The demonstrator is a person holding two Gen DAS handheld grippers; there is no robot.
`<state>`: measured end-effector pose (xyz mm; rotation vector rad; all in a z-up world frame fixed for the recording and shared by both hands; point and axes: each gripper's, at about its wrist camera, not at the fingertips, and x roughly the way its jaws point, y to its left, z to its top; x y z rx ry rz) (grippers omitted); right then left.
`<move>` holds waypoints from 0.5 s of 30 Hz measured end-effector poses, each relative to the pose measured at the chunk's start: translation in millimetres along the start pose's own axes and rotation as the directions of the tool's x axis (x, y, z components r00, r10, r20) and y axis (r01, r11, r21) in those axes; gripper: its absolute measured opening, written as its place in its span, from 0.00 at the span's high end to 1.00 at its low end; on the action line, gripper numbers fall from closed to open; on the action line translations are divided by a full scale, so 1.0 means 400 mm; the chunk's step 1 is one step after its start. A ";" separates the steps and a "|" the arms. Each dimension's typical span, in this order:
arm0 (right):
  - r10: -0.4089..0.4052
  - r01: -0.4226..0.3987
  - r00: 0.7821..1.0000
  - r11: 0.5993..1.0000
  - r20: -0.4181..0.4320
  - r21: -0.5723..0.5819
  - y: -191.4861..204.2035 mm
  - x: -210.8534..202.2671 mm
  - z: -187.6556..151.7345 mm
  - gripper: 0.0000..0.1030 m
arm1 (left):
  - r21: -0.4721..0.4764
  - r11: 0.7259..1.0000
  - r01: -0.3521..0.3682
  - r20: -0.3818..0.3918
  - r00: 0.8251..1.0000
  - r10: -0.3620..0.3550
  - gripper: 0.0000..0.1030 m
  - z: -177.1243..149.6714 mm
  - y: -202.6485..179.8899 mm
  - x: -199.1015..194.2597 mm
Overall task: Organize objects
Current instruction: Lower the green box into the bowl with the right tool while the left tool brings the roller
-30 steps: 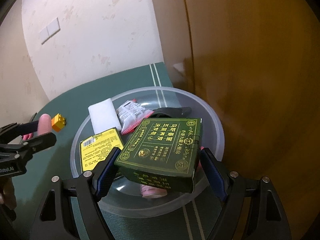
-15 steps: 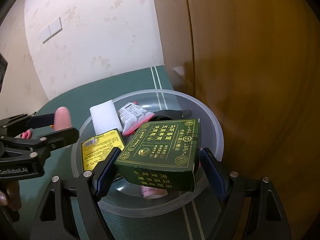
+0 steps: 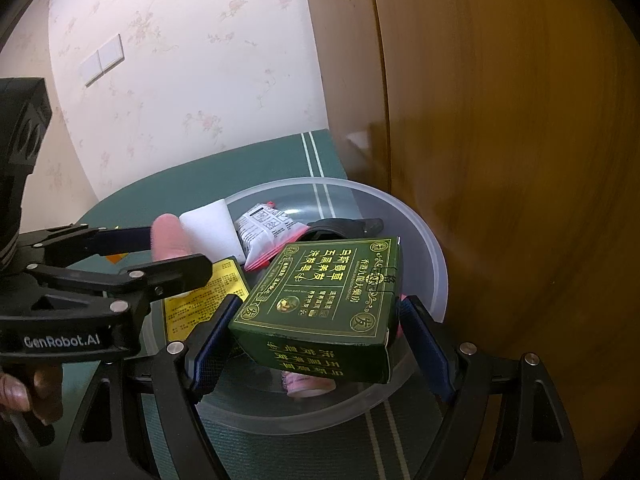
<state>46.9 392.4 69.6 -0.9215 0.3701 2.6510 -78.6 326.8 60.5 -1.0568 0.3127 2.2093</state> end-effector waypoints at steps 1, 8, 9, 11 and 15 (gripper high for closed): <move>0.002 -0.002 1.000 1.000 -0.001 -0.002 -0.002 0.002 0.001 0.21 | -0.013 1.000 0.004 0.002 1.000 -0.004 0.11 0.001 0.004 -0.001; 0.003 -0.003 1.000 1.000 0.005 -0.009 -0.002 0.003 0.003 0.21 | -0.044 0.999 0.005 0.020 1.000 -0.005 0.09 -0.008 0.028 -0.032; 0.004 -0.004 1.000 1.000 0.008 -0.010 -0.002 0.003 0.003 0.22 | -0.046 0.999 0.003 0.025 1.000 -0.001 0.09 -0.012 0.032 -0.042; 0.003 -0.003 1.000 1.000 0.016 -0.015 0.000 0.000 0.003 0.21 | -0.054 0.999 -0.004 0.031 0.999 0.006 0.08 -0.017 0.039 -0.053; 0.009 -0.008 0.999 1.000 0.033 -0.025 0.003 -0.009 0.002 0.21 | -0.095 0.995 -0.014 0.039 0.999 0.018 0.07 -0.034 0.062 -0.075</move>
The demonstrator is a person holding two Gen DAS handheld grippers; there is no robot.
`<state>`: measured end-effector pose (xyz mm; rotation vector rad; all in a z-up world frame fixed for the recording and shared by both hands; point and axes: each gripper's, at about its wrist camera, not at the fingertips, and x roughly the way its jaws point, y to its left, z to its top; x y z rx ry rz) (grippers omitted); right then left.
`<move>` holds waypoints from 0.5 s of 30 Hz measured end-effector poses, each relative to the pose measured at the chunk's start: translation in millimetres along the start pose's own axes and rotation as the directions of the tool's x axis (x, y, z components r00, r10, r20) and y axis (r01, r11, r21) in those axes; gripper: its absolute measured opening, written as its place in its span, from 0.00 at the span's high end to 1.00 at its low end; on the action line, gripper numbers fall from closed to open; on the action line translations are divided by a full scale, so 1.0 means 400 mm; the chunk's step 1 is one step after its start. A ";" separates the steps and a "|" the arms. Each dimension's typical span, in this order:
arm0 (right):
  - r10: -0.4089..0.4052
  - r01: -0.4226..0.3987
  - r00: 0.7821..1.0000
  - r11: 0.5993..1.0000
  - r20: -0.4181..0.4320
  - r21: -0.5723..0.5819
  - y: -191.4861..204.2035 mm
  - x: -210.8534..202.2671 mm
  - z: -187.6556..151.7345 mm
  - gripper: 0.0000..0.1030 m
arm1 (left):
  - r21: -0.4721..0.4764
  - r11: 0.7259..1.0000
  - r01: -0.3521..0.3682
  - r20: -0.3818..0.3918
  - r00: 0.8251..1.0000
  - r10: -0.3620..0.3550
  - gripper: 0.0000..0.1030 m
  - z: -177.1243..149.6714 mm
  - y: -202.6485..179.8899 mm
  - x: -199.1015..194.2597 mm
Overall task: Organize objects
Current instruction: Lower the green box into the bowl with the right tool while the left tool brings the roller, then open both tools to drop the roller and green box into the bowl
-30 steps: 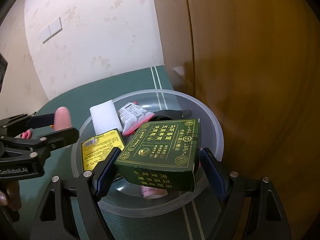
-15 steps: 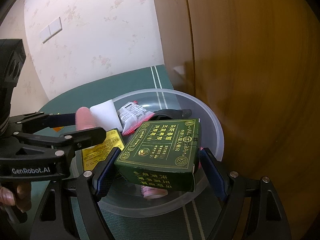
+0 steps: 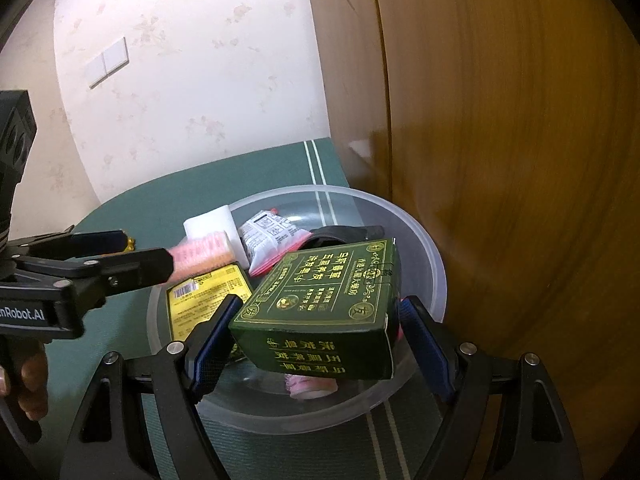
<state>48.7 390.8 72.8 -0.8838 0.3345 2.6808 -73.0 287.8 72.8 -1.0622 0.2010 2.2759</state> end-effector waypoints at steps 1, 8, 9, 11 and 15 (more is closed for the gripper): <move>0.001 -0.001 1.000 1.000 0.006 0.000 0.000 -0.003 0.000 0.21 | -0.008 1.000 -0.001 0.001 1.000 0.001 0.07 -0.004 0.006 -0.003; 0.002 -0.002 1.000 1.000 0.022 0.004 -0.004 -0.007 0.001 0.21 | -0.052 0.999 -0.018 0.004 1.000 0.018 0.07 -0.034 0.037 -0.028; 0.000 0.000 1.000 1.000 0.019 0.003 -0.003 -0.007 0.000 0.21 | -0.055 0.998 -0.021 0.004 1.000 0.021 0.07 -0.038 0.040 -0.031; -0.008 0.008 1.000 1.000 0.004 -0.009 0.002 -0.002 -0.001 0.21 | -0.059 0.998 -0.024 0.004 1.000 0.025 0.07 -0.046 0.046 -0.036; -0.017 0.016 0.999 1.000 -0.045 -0.009 -0.002 0.018 -0.002 0.22 | -0.069 0.997 -0.034 -0.001 0.999 0.034 0.07 -0.063 0.059 -0.041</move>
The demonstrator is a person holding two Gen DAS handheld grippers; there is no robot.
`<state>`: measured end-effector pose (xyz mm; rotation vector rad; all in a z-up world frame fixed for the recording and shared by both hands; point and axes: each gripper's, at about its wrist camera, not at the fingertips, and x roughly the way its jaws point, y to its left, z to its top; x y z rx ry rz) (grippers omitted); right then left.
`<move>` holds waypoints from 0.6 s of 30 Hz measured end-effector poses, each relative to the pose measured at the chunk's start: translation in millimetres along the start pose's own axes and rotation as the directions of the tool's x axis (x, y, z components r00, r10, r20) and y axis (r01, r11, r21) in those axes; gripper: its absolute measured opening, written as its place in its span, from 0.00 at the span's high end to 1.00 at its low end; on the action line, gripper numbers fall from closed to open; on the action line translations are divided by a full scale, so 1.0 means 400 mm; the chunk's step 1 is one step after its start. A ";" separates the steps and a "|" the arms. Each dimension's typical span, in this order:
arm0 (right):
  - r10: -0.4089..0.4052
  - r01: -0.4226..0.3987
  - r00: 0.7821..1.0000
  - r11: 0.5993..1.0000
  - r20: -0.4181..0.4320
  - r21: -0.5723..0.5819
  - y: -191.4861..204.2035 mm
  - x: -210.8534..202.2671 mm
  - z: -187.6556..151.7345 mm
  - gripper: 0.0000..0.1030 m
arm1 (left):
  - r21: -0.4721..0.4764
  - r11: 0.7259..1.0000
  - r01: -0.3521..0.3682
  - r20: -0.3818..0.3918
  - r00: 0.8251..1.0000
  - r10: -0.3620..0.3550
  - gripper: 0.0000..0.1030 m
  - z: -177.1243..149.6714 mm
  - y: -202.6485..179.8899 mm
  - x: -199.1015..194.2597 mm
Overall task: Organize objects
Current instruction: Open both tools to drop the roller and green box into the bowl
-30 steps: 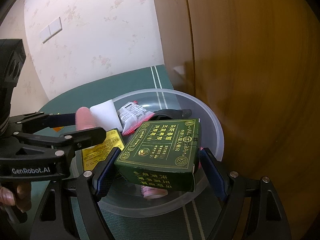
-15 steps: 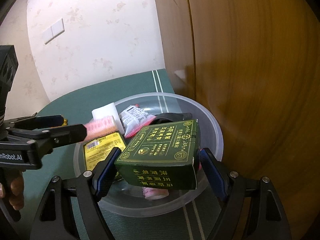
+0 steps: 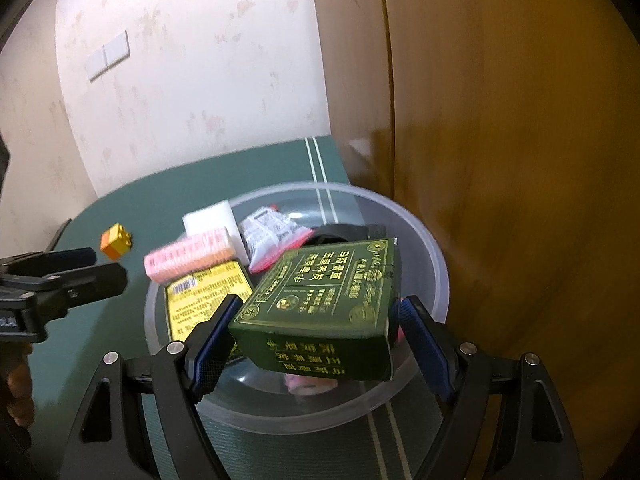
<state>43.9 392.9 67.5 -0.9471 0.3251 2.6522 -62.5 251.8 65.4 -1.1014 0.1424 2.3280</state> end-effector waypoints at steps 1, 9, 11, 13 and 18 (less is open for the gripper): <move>-0.002 0.002 1.000 1.000 -0.008 0.010 -0.006 0.003 0.000 0.22 | -0.003 1.000 -0.001 -0.001 1.000 0.001 0.07 -0.002 0.003 -0.001; 0.024 -0.025 0.998 1.000 0.064 0.010 -0.006 -0.030 -0.002 0.20 | -0.030 1.000 -0.004 0.000 1.000 0.004 0.07 -0.016 0.024 -0.018; 0.020 -0.020 0.996 1.000 0.082 0.003 -0.001 -0.038 0.000 0.20 | -0.032 0.999 -0.007 0.002 1.000 0.007 0.07 -0.019 0.025 -0.023; 0.014 -0.014 0.995 1.000 0.097 0.004 0.001 -0.044 0.000 0.20 | -0.036 0.999 -0.009 0.004 1.000 0.009 0.07 -0.021 0.029 -0.027; -0.008 0.004 0.991 0.999 0.136 0.034 -0.010 -0.061 0.000 0.20 | -0.040 0.998 -0.039 0.009 0.999 0.039 0.07 -0.028 0.039 -0.035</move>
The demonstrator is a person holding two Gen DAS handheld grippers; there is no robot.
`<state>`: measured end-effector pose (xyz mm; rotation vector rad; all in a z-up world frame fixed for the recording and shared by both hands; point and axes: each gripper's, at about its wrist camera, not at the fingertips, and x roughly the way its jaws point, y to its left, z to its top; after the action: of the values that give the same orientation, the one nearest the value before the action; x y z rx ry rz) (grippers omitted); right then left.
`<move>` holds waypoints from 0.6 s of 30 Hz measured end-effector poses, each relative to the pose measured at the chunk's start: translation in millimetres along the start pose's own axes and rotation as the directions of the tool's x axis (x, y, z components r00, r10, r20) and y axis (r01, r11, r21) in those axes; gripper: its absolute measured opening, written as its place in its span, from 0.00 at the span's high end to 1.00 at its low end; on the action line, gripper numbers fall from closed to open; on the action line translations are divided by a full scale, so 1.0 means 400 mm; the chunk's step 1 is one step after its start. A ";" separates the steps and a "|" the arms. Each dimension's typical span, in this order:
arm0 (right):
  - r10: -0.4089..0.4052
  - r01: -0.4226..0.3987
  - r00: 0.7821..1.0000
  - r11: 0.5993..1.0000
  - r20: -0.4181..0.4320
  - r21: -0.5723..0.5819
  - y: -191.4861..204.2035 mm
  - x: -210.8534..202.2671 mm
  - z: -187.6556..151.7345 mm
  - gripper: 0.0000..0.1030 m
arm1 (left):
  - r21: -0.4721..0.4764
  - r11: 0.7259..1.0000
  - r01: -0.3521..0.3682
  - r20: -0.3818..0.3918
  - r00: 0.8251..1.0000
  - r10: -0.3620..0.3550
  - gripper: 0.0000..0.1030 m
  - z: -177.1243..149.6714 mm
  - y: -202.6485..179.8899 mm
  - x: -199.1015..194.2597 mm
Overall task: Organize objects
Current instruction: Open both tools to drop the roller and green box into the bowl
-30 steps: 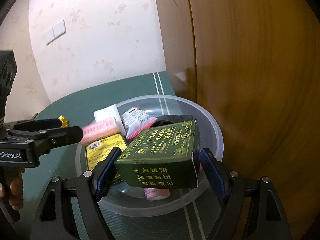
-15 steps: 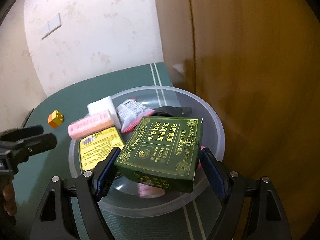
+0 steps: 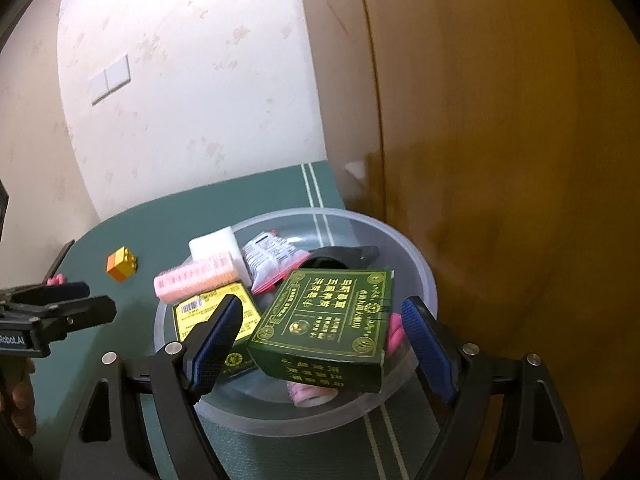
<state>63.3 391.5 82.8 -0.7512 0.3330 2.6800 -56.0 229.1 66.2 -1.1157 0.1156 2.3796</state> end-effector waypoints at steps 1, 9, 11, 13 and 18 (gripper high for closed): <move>-0.002 0.002 1.000 1.000 0.008 0.004 -0.002 -0.002 0.001 0.20 | 0.001 1.000 -0.011 0.001 1.000 0.011 0.06 -0.002 0.003 -0.001; 0.000 0.001 0.997 1.000 0.083 -0.004 0.007 -0.030 0.005 0.19 | -0.031 0.998 -0.050 -0.005 0.999 0.050 0.01 -0.016 0.038 -0.009; 0.010 -0.009 0.996 1.000 0.093 -0.015 0.011 -0.034 0.005 0.19 | -0.040 0.997 -0.060 -0.009 0.998 0.060 0.01 -0.020 0.046 -0.008; 0.021 -0.019 0.994 1.000 0.105 -0.022 0.015 -0.039 0.005 0.15 | -0.050 0.996 -0.072 -0.012 0.997 0.071 0.01 -0.024 0.058 -0.008; 0.031 -0.028 0.991 0.999 0.130 -0.024 0.017 -0.050 0.005 0.05 | -0.072 0.990 -0.118 -0.013 0.993 0.117 0.01 -0.034 0.092 -0.017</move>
<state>75.7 380.8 96.1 -0.5783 0.2843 2.7478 -60.5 190.4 57.1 -1.1830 0.1005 2.5011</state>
